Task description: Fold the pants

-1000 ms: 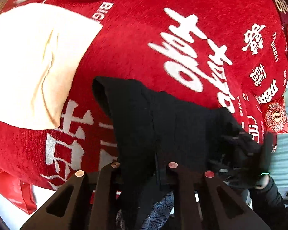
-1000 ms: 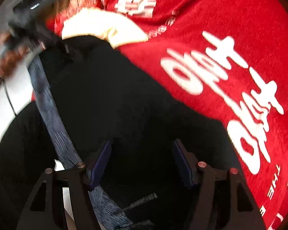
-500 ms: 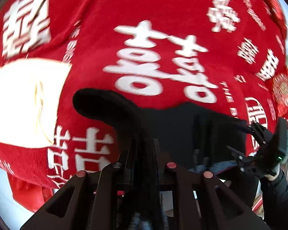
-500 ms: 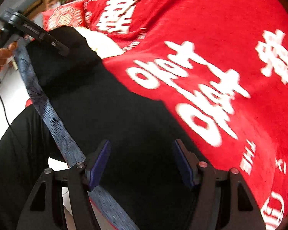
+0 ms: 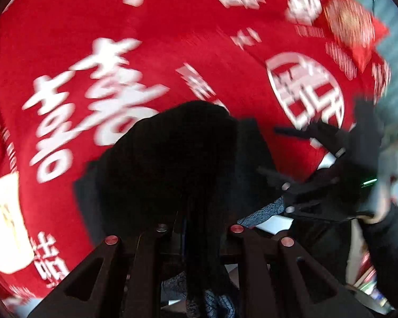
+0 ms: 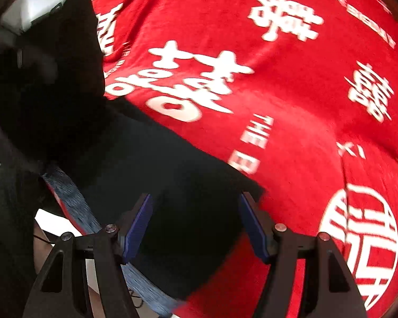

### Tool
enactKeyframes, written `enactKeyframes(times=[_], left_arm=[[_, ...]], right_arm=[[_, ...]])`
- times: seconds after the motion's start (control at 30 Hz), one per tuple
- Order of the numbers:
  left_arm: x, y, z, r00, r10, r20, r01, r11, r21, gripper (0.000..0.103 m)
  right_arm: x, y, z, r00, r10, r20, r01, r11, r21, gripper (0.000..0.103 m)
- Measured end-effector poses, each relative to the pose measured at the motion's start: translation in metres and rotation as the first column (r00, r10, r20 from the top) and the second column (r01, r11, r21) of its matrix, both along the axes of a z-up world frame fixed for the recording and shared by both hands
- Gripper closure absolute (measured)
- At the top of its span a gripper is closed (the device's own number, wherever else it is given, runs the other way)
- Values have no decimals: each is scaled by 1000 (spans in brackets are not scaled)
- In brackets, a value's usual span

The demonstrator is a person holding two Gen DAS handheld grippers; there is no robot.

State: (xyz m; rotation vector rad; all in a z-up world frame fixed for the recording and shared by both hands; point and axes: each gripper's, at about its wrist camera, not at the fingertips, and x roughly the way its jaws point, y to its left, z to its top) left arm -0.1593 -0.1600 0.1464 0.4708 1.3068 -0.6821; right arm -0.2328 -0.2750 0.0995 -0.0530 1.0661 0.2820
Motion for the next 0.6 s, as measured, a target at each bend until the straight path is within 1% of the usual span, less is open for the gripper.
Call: enactKeyframes(times=[0.07, 0.1, 0.13, 0.17, 0.2, 0.23, 0.3, 0.37, 0.43, 0.53, 0.57, 0.6], left_arm=[[-5, -28, -42, 1000, -22, -21, 24, 997, 73, 88], [-5, -36, -57, 1000, -19, -25, 21, 995, 98, 87], [-4, -43, -72, 1000, -2, -28, 5, 996, 93, 85], [-4, -46, -72, 1000, 16, -23, -14, 998, 66, 84], [-5, -49, -70, 999, 35, -26, -34, 998, 46, 76], [-5, -50, -68, 998, 50, -44, -48, 998, 30, 63], [-9, -53, -62, 995, 50, -86, -52, 998, -22, 51], [-14, -56, -57, 993, 34, -109, -40, 998, -53, 50], [-14, -51, -55, 990, 42, -132, -53, 996, -77, 50], [-9, -22, -47, 979, 92, -183, -117, 984, -133, 50], [-5, -5, -40, 975, 114, -189, -145, 977, -155, 50], [-2, 3, -35, 975, 129, -184, -160, 972, -170, 50]], right_arm=[[-8, -17, -4, 999, -40, -9, 40, 999, 5, 32], [-12, -25, -6, 998, -57, -16, 57, 998, 7, 32], [-17, -34, -9, 997, -75, -23, 75, 997, 8, 32], [-21, -40, -11, 996, -89, -29, 90, 996, 10, 32], [-25, -45, -13, 994, -100, -34, 101, 995, 15, 32], [-28, -49, -13, 994, -107, -36, 107, 994, 18, 32], [-34, -57, -16, 992, -119, -45, 121, 992, 27, 32], [-35, -60, -16, 991, -127, -46, 128, 991, 27, 32], [-35, -63, -11, 990, -139, -39, 140, 990, 28, 32], [-36, -61, 8, 989, -144, -12, 145, 988, 52, 32], [-36, -58, 16, 991, -134, 6, 134, 989, 62, 32], [-34, -50, 25, 993, -116, 25, 113, 991, 75, 32]])
